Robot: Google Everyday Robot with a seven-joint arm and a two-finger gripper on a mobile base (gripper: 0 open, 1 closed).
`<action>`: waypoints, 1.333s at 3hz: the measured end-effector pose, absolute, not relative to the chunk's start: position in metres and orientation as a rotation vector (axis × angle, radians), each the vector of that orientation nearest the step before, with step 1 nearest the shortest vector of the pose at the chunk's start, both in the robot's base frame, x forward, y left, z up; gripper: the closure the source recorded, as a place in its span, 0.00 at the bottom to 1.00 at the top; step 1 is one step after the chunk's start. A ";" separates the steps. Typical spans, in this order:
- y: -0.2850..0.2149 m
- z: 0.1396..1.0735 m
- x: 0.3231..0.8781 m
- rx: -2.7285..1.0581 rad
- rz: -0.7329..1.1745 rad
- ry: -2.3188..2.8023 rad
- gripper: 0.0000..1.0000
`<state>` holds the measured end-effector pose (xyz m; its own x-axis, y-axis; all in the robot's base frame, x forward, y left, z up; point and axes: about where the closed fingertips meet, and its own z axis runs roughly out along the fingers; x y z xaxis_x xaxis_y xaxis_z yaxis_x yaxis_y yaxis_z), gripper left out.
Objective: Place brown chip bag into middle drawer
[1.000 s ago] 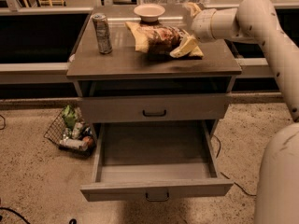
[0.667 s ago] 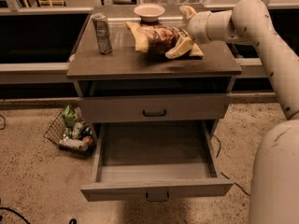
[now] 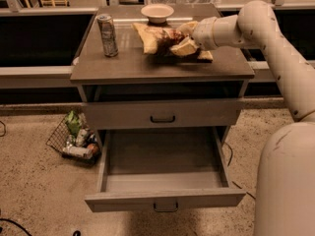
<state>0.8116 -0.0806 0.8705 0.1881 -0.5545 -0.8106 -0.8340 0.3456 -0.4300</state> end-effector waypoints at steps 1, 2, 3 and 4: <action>-0.087 0.874 0.805 -1.311 0.315 1.501 0.71; -0.102 0.899 0.785 -1.284 0.277 1.454 0.94; -0.129 0.936 0.735 -1.265 0.172 1.416 1.00; -0.126 0.928 0.738 -1.271 0.187 1.424 1.00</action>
Offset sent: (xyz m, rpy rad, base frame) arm -0.0669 -0.0523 0.0651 0.0492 -0.1492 -0.0569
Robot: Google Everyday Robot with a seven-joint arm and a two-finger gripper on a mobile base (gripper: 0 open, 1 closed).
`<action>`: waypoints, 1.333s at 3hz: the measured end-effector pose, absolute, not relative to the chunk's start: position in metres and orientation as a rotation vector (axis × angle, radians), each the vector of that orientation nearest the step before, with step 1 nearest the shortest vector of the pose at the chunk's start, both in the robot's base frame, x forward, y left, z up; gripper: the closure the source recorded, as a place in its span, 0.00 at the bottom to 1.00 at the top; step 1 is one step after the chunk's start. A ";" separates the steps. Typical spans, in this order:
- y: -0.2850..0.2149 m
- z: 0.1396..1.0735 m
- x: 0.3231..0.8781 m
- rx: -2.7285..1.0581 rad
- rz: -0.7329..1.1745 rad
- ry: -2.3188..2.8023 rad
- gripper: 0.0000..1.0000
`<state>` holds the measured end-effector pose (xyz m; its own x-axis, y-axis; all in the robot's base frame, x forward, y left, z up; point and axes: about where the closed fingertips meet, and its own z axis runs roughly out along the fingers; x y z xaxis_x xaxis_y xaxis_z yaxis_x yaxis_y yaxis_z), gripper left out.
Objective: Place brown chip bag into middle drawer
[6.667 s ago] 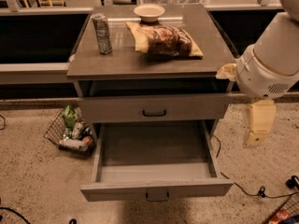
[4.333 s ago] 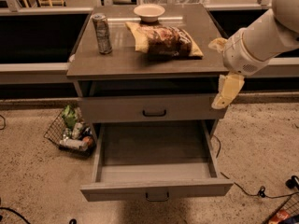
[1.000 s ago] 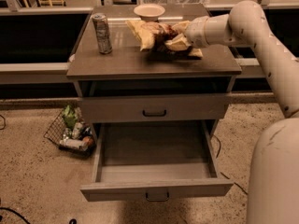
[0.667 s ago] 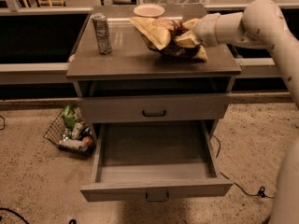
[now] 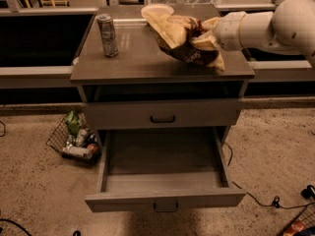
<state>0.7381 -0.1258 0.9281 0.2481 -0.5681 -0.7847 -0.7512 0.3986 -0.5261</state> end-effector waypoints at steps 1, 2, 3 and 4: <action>-0.121 0.932 0.732 -1.286 0.194 1.406 1.00; -0.108 0.953 0.684 -1.336 0.209 1.339 1.00; -0.099 0.964 0.630 -1.337 0.224 1.314 1.00; -0.099 0.928 0.577 -1.312 0.285 1.378 1.00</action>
Offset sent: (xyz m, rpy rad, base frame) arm -0.1359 0.0336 0.0413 -0.0324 -0.0627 0.1756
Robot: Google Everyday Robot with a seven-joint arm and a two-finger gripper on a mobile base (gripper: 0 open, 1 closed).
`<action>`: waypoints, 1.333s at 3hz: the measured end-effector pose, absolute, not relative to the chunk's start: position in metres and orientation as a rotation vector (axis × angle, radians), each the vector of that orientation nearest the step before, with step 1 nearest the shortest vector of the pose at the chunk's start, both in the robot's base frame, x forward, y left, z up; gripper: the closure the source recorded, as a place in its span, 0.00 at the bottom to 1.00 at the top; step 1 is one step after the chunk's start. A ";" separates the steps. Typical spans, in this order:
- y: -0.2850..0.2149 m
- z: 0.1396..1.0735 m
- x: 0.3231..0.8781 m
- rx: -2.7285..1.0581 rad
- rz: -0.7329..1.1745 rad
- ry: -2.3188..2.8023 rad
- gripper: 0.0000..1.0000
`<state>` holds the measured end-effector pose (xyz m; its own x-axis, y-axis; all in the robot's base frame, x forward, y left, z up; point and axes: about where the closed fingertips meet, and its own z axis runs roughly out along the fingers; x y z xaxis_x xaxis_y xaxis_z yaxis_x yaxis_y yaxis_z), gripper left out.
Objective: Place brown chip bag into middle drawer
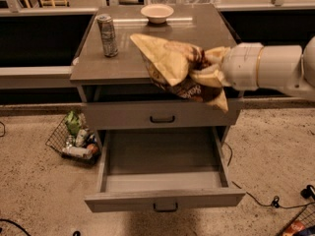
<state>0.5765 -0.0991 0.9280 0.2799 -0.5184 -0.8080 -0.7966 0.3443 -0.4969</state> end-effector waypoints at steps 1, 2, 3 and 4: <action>-0.093 0.886 0.549 -1.319 0.362 1.451 1.00; -0.093 0.886 0.549 -1.319 0.362 1.451 1.00; -0.103 0.857 0.551 -1.294 0.372 1.501 1.00; -0.123 0.803 0.549 -1.224 0.405 1.601 1.00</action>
Offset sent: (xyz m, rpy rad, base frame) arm -0.0219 0.0027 -0.0326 0.0049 0.0758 0.0053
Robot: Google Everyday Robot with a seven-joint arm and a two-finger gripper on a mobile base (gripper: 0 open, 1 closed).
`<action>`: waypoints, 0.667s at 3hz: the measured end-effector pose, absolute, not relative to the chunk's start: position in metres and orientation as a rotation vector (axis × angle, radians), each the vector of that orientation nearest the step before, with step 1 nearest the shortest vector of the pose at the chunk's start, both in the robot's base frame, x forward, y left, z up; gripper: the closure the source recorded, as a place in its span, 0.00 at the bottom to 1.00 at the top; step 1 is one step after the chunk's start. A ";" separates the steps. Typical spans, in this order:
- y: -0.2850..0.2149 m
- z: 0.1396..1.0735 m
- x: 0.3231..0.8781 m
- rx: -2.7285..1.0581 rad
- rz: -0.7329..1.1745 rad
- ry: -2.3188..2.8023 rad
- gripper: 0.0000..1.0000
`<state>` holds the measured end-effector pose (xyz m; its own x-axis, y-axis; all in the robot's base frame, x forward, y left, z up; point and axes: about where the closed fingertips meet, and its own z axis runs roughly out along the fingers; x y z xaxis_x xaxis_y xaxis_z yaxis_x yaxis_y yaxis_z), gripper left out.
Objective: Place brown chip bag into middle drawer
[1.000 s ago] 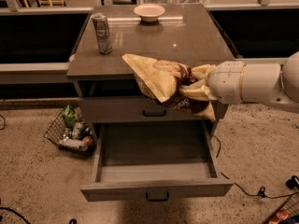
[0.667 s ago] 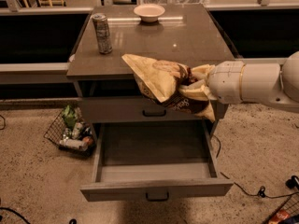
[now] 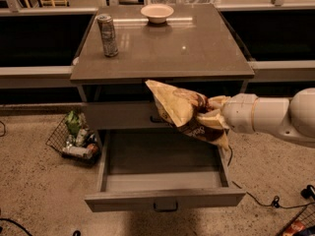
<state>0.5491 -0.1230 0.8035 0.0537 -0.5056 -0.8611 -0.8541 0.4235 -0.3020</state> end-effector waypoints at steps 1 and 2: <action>-0.143 0.750 0.543 -1.151 0.433 1.704 1.00; -0.160 0.702 0.540 -1.086 0.459 1.798 1.00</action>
Offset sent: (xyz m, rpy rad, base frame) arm -0.0142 -0.0633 -0.1598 0.0419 0.2669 -0.2058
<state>0.5400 -0.1601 0.7024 -0.1529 -0.4749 -0.8667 -0.8322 0.5348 -0.1462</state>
